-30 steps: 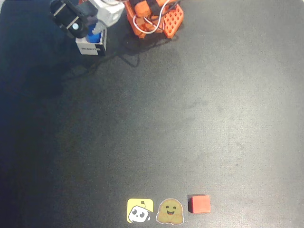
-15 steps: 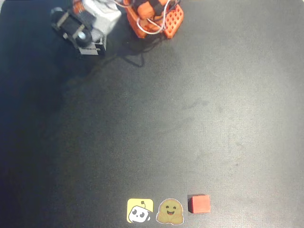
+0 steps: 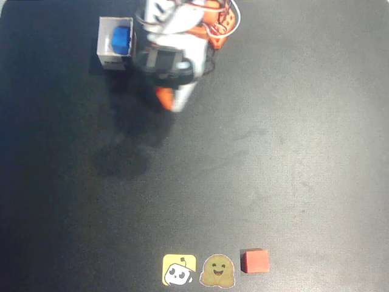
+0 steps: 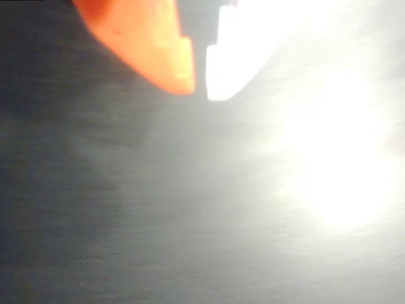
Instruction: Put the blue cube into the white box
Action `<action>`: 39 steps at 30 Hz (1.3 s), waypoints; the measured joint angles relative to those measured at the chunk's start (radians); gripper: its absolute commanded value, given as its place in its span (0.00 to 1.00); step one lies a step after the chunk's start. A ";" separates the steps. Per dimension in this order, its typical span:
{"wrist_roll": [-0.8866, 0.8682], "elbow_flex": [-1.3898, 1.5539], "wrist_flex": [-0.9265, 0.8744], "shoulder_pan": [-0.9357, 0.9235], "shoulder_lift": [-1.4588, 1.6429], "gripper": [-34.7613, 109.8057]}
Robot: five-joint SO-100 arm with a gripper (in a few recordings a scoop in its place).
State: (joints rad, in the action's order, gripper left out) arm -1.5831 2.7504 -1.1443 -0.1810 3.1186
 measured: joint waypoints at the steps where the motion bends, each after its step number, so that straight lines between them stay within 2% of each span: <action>1: -0.003 0.008 -0.014 0.028 0.031 0.24; 13: 0.014 0.100 -0.176 0.098 0.071 0.24; 18: 0.000 0.201 -0.181 0.121 0.081 0.24; 39: -0.003 0.207 -0.201 0.130 0.074 0.24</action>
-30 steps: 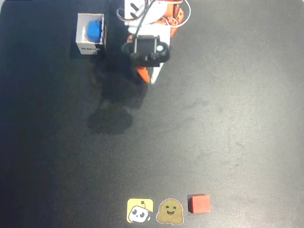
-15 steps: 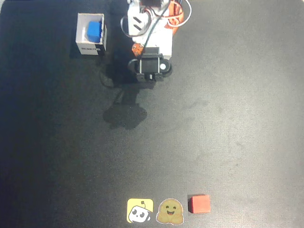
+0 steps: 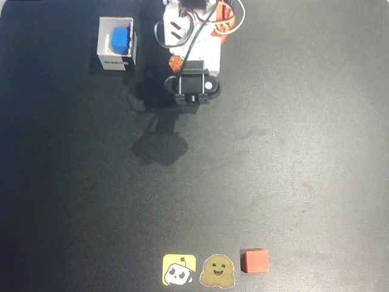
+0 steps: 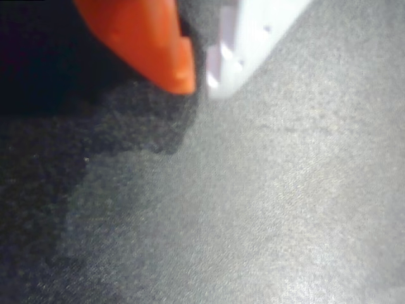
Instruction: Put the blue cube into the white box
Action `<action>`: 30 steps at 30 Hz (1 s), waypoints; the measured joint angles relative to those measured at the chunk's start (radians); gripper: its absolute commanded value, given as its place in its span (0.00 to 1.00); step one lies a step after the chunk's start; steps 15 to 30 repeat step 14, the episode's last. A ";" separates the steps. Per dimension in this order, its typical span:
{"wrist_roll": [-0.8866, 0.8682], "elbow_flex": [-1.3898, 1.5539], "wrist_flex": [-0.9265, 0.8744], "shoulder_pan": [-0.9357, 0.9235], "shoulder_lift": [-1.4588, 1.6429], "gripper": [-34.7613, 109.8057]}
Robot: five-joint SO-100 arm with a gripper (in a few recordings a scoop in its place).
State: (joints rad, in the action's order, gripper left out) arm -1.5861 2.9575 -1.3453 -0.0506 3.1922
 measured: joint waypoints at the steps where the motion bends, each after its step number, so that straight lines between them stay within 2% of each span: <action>1: 0.000 0.000 0.000 -0.003 0.000 0.24; 30: 0.000 0.000 0.000 -0.005 0.000 0.24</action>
